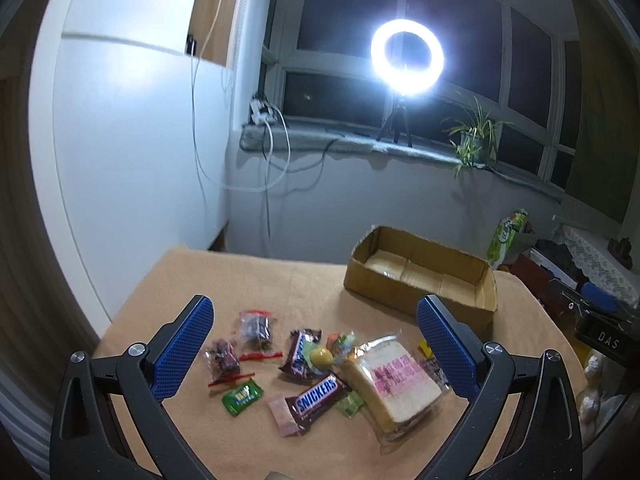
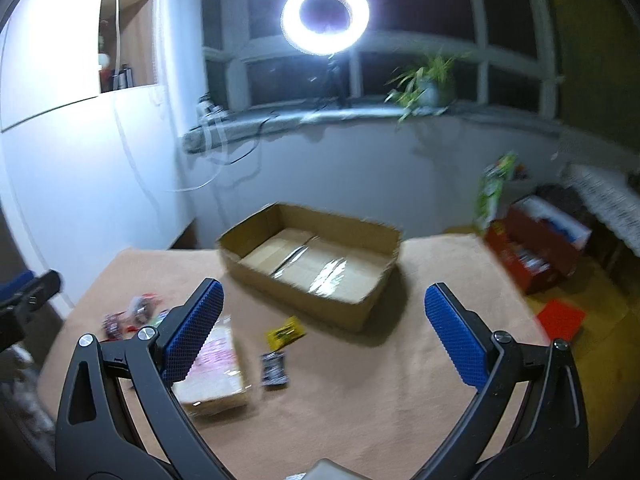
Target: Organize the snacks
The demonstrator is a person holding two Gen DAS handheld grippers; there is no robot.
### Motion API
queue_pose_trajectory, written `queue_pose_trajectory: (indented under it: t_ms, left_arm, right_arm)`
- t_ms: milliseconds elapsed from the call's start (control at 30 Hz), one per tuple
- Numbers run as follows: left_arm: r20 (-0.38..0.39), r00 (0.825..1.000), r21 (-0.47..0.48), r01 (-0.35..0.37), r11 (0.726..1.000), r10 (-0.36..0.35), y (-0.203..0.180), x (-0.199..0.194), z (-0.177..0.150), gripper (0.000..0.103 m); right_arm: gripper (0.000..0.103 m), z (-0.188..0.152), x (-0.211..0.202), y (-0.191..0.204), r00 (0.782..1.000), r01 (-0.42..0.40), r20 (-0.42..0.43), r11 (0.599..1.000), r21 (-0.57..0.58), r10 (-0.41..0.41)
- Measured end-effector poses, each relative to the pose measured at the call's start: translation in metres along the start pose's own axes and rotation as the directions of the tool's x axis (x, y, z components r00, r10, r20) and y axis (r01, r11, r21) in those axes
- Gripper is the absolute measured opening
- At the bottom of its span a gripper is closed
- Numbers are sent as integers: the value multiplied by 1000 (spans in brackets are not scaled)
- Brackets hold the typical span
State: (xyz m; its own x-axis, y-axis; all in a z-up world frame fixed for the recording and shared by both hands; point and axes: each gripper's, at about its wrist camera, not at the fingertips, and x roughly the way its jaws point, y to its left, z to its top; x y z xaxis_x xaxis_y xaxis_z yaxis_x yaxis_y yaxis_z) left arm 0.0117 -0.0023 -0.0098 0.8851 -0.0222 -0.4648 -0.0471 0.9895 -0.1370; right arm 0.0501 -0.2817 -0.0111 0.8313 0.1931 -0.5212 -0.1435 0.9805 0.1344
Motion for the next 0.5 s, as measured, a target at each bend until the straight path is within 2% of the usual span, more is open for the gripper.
queue_pose_trajectory:
  t_ms: [133,267,400,500]
  left_arm:
    - [-49,999,-35,20,999,-22,10,8,-10,101]
    - [-94,994,-73,47,996,-53,19,16,-20,101]
    - [-128,985,-134,97,986,-114,26,23,-28,100]
    - [-159,977,-158,118,980,-143,28,29,-35,94]
  right_arm:
    - [102,-11,20,-3,993,-80,-82,997,23,82]
    - [95,-21,38,0,977,-144,-152,989,26,146]
    - [86,-31,59,8,933,-253,-253,967,39,255]
    - [76,-39,74,14,902,-293,-319,955,42,290]
